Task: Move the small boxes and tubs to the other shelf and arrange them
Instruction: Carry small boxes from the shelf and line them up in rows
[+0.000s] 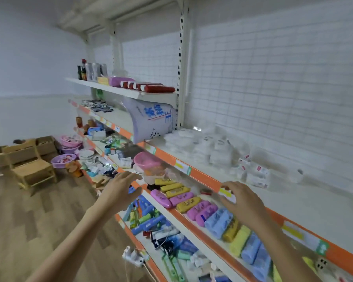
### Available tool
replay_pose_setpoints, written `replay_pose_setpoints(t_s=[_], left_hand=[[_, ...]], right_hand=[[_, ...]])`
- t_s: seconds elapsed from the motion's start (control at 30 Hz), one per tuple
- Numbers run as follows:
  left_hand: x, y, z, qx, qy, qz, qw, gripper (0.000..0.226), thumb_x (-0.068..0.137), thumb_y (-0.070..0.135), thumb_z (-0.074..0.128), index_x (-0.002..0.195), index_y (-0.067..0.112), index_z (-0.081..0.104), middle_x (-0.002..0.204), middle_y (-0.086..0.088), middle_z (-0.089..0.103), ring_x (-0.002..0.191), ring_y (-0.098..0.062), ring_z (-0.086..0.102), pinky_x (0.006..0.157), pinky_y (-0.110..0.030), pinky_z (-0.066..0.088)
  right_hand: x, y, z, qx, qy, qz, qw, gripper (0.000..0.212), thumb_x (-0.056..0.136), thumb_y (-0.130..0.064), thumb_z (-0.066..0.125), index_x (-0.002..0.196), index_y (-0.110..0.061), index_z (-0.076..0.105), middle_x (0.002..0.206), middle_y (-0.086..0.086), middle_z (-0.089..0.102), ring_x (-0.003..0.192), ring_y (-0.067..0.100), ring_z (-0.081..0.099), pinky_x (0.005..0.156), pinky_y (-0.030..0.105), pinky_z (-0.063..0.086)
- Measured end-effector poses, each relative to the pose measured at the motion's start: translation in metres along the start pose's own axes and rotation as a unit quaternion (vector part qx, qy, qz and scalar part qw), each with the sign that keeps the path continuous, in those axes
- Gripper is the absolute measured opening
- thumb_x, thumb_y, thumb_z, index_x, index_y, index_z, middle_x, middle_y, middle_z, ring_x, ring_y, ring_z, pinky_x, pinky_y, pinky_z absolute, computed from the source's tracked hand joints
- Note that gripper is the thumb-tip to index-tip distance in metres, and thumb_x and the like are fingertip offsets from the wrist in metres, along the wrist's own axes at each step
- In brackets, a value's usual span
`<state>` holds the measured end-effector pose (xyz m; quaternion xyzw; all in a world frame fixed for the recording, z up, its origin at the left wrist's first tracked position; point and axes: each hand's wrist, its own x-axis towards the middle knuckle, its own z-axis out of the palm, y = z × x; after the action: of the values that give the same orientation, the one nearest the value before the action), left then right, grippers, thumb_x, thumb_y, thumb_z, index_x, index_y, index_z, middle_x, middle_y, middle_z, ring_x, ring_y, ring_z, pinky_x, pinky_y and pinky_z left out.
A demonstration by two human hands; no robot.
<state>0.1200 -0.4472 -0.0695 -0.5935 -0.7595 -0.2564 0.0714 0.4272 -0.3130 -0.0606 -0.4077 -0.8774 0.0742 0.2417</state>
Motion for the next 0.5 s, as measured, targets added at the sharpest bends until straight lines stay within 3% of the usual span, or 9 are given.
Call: replay_pose_setpoints(t_s=[0.17, 0.3, 0.4, 0.5], left_hand=[[0.077, -0.033, 0.004, -0.009, 0.003, 0.035, 0.999, 0.035, 0.091, 0.029, 0.054, 0.125, 0.020, 0.054, 0.129, 0.001, 0.051, 0.119, -0.018, 0.046, 0.095, -0.030, 0.037], [0.134, -0.048, 0.023, -0.041, -0.013, 0.068, 0.997, 0.034, 0.087, 0.031, 0.058, 0.119, 0.016, 0.059, 0.117, -0.002, 0.057, 0.103, -0.019, 0.053, 0.084, -0.030, 0.043], [0.181, -0.055, 0.043, -0.054, -0.026, 0.088, 0.994, 0.044, 0.081, 0.044, 0.054, 0.115, 0.017, 0.062, 0.115, -0.001, 0.060, 0.108, -0.021, 0.054, 0.088, -0.033, 0.042], [0.228, -0.057, 0.064, -0.071, -0.030, 0.087, 0.993, 0.036, 0.086, 0.033, 0.058, 0.120, 0.020, 0.057, 0.123, 0.002, 0.055, 0.113, -0.017, 0.051, 0.092, -0.032, 0.042]], right_hand=[[0.067, -0.014, 0.013, 0.007, 0.030, 0.021, 0.999, 0.031, 0.090, -0.031, 0.054, 0.121, -0.025, 0.053, 0.117, -0.009, 0.055, 0.107, 0.008, 0.050, 0.080, 0.021, 0.038], [0.114, -0.009, 0.021, -0.007, 0.035, 0.037, 0.999, 0.032, 0.089, -0.031, 0.056, 0.120, -0.025, 0.054, 0.116, -0.008, 0.056, 0.106, 0.010, 0.051, 0.079, 0.023, 0.038], [0.149, 0.005, 0.023, -0.015, 0.046, 0.045, 0.998, 0.031, 0.088, -0.031, 0.056, 0.118, -0.025, 0.055, 0.116, -0.008, 0.057, 0.107, 0.011, 0.052, 0.079, 0.023, 0.039], [0.188, 0.025, 0.023, -0.029, 0.053, 0.060, 0.996, 0.032, 0.088, -0.032, 0.056, 0.119, -0.025, 0.055, 0.114, -0.009, 0.056, 0.108, 0.012, 0.051, 0.082, 0.024, 0.039]])
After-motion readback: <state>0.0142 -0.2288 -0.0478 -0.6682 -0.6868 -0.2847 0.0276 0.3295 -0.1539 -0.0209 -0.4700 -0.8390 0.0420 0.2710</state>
